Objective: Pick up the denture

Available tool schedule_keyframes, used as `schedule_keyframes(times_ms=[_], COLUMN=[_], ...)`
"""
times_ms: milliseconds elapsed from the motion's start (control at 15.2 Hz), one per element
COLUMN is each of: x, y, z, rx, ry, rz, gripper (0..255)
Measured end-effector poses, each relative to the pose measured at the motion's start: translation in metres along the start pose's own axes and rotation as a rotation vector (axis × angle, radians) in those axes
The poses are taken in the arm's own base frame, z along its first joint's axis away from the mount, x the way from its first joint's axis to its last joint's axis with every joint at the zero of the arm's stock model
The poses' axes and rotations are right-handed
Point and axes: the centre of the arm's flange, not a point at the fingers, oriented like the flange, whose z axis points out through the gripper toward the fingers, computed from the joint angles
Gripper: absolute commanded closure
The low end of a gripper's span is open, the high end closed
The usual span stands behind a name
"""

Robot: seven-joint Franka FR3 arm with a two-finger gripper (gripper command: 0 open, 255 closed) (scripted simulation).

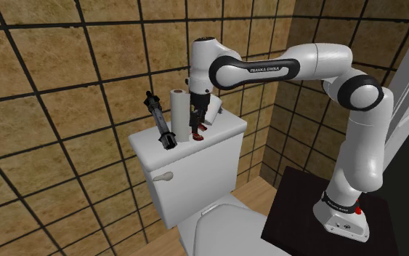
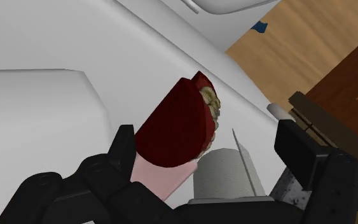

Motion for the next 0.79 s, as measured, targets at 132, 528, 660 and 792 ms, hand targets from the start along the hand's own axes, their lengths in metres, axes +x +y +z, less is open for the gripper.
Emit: schedule_keyframes(times_ms=[132,528,660,792], x=[-0.002,-0.010,-0.003,0.004], y=[0.011,0.014,0.019,0.020], z=[-0.009,-0.009,-0.007,-0.007], rx=[-0.013,-0.015,-0.011,-0.015], ry=[0.022,0.063,0.068,0.031], rz=[0.012,0.020,0.020,0.024], gripper=[255,255,255,255])
